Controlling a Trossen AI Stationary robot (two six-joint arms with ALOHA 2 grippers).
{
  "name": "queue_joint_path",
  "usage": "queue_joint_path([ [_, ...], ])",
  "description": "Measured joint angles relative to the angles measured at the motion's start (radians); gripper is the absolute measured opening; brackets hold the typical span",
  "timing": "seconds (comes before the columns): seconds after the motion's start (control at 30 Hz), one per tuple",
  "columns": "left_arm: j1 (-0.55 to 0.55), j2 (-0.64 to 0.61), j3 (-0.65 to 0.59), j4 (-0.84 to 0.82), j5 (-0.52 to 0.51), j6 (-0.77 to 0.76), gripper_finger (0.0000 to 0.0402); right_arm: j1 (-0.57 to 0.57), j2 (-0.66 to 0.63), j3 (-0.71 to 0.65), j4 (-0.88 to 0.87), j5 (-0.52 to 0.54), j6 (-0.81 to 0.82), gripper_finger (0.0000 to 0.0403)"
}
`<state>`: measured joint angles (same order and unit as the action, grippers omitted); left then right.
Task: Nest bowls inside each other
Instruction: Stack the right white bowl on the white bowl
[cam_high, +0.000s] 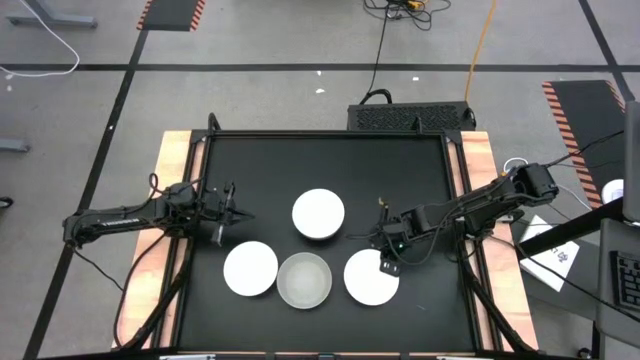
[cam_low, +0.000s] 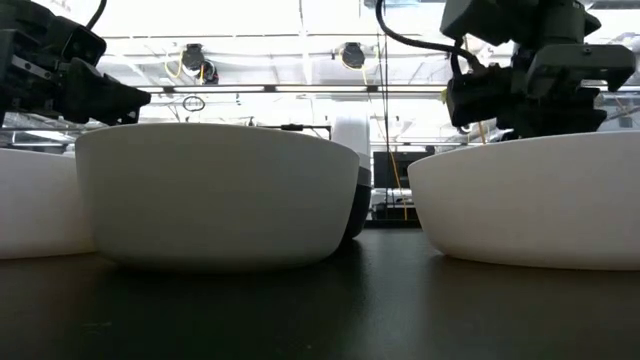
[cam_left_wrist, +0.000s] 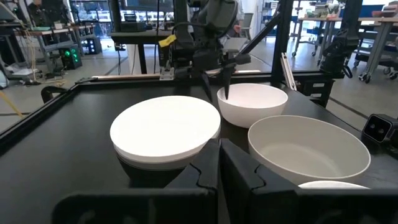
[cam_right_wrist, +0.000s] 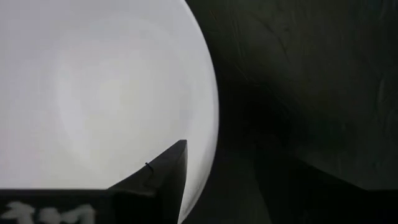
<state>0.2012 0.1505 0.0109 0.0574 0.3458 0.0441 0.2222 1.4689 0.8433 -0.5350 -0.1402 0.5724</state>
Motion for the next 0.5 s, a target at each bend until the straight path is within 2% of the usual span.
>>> queue_joint_path([
  [0.5, 0.000, 0.000, 0.000, 0.000, 0.000, 0.004, 0.0017, -0.012, 0.000, 0.000, 0.030, -0.002, -0.020, 0.0174],
])
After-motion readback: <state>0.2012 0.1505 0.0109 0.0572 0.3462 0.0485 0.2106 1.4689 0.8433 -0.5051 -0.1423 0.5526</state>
